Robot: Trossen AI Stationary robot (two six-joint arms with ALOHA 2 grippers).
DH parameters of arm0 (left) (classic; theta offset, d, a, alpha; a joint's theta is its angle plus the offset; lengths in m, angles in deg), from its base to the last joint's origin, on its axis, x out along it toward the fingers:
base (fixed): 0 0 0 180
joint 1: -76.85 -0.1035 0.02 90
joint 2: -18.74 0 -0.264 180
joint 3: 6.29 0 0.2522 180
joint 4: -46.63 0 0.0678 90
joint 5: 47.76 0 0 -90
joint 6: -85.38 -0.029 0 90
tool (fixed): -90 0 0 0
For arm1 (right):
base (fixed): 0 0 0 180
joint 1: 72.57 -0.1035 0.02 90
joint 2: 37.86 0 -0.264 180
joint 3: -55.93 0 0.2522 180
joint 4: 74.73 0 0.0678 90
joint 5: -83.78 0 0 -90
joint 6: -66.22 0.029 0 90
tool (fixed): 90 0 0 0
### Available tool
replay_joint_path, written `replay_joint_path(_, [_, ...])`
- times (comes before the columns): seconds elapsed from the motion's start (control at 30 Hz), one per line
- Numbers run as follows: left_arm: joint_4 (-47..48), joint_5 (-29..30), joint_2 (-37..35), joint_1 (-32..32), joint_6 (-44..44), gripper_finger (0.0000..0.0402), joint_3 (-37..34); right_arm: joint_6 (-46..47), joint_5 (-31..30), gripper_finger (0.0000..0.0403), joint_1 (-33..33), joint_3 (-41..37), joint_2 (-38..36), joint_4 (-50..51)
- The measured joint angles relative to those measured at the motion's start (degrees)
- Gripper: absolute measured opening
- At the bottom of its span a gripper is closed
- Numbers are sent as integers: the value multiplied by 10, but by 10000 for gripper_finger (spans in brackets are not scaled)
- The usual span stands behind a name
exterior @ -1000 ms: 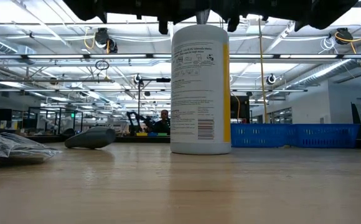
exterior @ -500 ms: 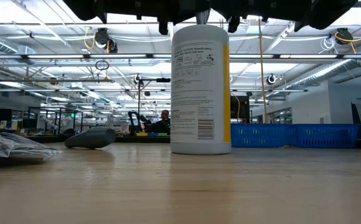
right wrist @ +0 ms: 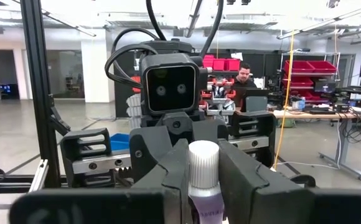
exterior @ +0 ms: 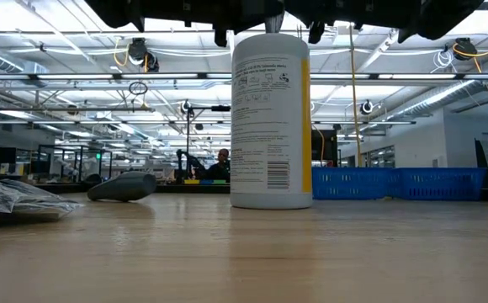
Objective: Pick & Place Travel size toiletries
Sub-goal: Put the white toothpaste into the left yellow bin
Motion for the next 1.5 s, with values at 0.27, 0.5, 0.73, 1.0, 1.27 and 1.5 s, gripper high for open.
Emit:
replay_joint_path(0.27, [1,16,-4,-1,-24,43,0,-4,5,49,20,0,-11,14])
replay_joint_path(0.5, [28,31,-15,-4,-13,134,0,-6,3,49,27,0,-12,24])
replay_joint_path(0.73, [84,49,-42,-4,-9,211,0,0,2,49,52,0,-13,24])
replay_joint_path(1.0, [192,89,-103,-3,23,229,0,7,1,49,113,0,-13,50])
replay_joint_path(1.27, [334,106,-129,-2,90,230,0,8,-15,49,203,0,-13,108])
replay_joint_path(1.5, [423,110,-129,6,134,230,0,3,-47,49,274,0,-13,182])
